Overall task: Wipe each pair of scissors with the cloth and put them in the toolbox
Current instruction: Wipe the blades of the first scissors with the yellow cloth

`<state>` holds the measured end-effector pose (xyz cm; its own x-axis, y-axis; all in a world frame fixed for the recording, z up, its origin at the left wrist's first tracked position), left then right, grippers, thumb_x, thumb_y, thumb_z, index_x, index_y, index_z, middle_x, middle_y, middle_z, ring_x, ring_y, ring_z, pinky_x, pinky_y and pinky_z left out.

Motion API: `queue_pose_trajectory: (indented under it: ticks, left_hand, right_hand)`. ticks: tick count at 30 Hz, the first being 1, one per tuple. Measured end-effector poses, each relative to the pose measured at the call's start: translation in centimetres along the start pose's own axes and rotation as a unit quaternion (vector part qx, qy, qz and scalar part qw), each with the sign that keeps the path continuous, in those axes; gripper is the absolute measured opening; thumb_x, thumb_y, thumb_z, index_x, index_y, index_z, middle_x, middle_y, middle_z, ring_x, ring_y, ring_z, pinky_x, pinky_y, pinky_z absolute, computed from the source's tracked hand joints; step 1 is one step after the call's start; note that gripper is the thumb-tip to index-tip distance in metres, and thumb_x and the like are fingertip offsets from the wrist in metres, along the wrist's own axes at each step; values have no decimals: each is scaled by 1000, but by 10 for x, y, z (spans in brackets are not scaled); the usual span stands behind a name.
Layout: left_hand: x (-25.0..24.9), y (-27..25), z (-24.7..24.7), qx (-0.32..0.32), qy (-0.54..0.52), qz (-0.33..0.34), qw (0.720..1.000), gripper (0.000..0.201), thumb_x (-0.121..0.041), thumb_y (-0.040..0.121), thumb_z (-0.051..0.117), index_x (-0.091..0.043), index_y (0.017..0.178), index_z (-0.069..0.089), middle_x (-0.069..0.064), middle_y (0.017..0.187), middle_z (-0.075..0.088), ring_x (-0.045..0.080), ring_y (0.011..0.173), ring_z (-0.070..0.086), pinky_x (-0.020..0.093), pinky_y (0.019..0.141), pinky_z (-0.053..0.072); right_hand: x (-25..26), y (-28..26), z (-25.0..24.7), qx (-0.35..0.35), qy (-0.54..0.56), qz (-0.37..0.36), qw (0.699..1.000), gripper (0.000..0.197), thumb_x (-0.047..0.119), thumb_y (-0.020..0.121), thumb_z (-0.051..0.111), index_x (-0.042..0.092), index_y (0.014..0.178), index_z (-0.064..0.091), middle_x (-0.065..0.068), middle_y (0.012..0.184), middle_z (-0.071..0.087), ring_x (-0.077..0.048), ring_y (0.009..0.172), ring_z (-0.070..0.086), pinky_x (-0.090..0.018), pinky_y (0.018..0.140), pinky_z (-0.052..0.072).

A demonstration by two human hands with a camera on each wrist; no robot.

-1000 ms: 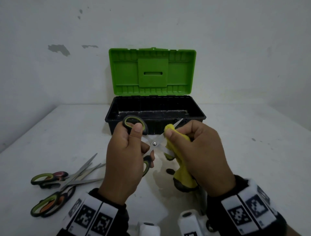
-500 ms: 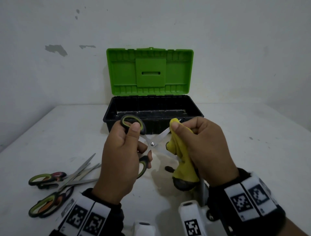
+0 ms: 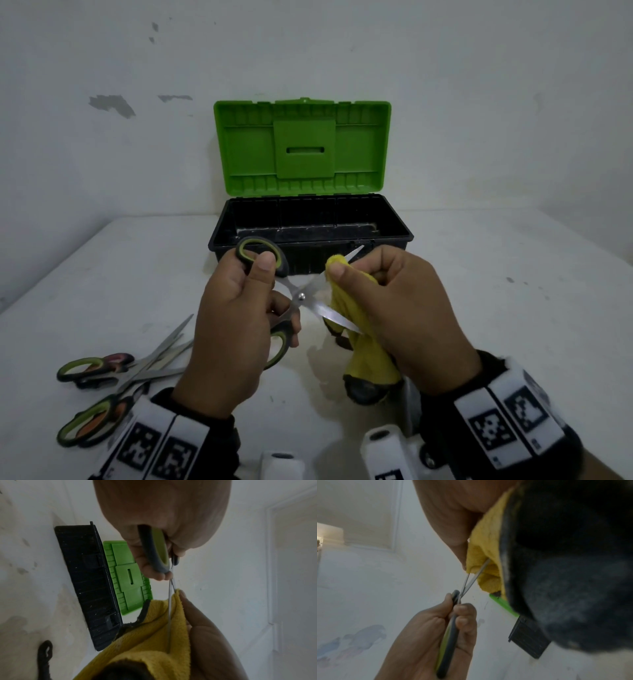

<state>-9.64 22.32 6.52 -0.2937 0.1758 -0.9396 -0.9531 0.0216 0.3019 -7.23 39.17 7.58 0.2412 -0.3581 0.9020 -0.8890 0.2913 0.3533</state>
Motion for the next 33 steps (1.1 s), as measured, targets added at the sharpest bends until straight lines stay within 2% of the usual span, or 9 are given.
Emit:
queue_pose_trajectory:
  ticks: [4, 9, 13, 19, 24, 27, 28, 30, 33]
  left_hand:
    - [0, 2, 1, -1, 1, -1, 1000, 22, -23, 103, 41, -4, 98, 50, -5, 41, 42, 28, 42, 50, 39, 45, 47]
    - [3, 0, -2, -2, -3, -16, 1000, 20, -23, 102, 40, -7, 93, 49, -5, 41, 43, 28, 42, 49, 37, 44, 46]
    - [5, 2, -1, -4, 1, -18, 1000, 20, -21, 103, 41, -9, 91, 51, -3, 41, 42, 27, 41, 50, 36, 43, 46]
    - [5, 3, -2, 0, -6, -26, 1000, 20, -22, 103, 41, -10, 90, 52, -2, 43, 44, 27, 42, 49, 34, 42, 46]
    - [7, 7, -2, -2, -10, -36, 999, 21, -22, 102, 43, -12, 87, 52, 1, 50, 38, 26, 42, 50, 34, 42, 45]
    - [8, 8, -2, 1, -15, -41, 999, 22, -22, 103, 43, -13, 84, 52, 10, 59, 34, 27, 42, 50, 34, 42, 45]
    - [8, 8, -2, 4, -16, -40, 999, 22, -22, 103, 43, -13, 85, 52, 9, 60, 34, 27, 42, 50, 34, 43, 45]
    - [9, 8, -2, 3, -14, -42, 999, 22, -22, 103, 42, -14, 85, 52, 1, 53, 38, 27, 42, 50, 35, 44, 46]
    - [10, 8, 0, -4, 0, -59, 998, 21, -24, 103, 42, -13, 88, 53, -5, 44, 41, 27, 44, 50, 37, 48, 46]
  right_hand:
    - [-2, 6, -6, -36, 34, 19, 999, 27, 34, 83, 78, 13, 70, 67, -5, 66, 71, -15, 61, 69, -25, 55, 54]
    - [-3, -2, 4, 6, -3, 11, 1000, 27, 35, 83, 77, 14, 70, 67, -2, 66, 70, -11, 60, 66, -22, 55, 52]
    - [-3, 6, -6, -8, 100, 56, 993, 29, 27, 88, 74, 1, 78, 63, -14, 59, 71, -26, 52, 69, -33, 50, 57]
    - [-3, -1, 2, 7, 14, 27, 1000, 28, 35, 83, 77, 11, 72, 68, -1, 61, 69, -10, 53, 63, -20, 50, 50]
    - [-1, 6, -7, 6, 128, 56, 990, 30, 24, 89, 73, -2, 79, 62, -17, 60, 71, -28, 52, 70, -34, 49, 58]
    - [1, -1, -1, 17, 70, 31, 997, 28, 27, 85, 75, 3, 74, 65, -1, 56, 70, -6, 48, 65, -19, 46, 50]
    - [0, -1, -1, 18, 66, 33, 997, 28, 28, 85, 76, 3, 74, 66, -1, 56, 70, -6, 47, 65, -18, 46, 50]
    - [-2, 4, -5, 14, 102, 56, 993, 30, 26, 85, 75, -1, 78, 65, -10, 59, 71, -17, 49, 68, -27, 47, 54]
    - [-3, 12, -13, -4, 146, 80, 986, 35, 26, 88, 73, -7, 85, 61, -28, 64, 68, -39, 54, 67, -54, 55, 57]
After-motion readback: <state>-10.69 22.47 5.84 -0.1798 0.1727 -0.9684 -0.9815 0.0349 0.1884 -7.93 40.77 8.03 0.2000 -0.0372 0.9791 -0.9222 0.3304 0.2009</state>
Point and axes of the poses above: each hand's wrist, its own y-axis towards the middle knuckle, its own z-axis out of the palm, x = y × z, the point moved 3 cm from there along y, towards the middle knuckle
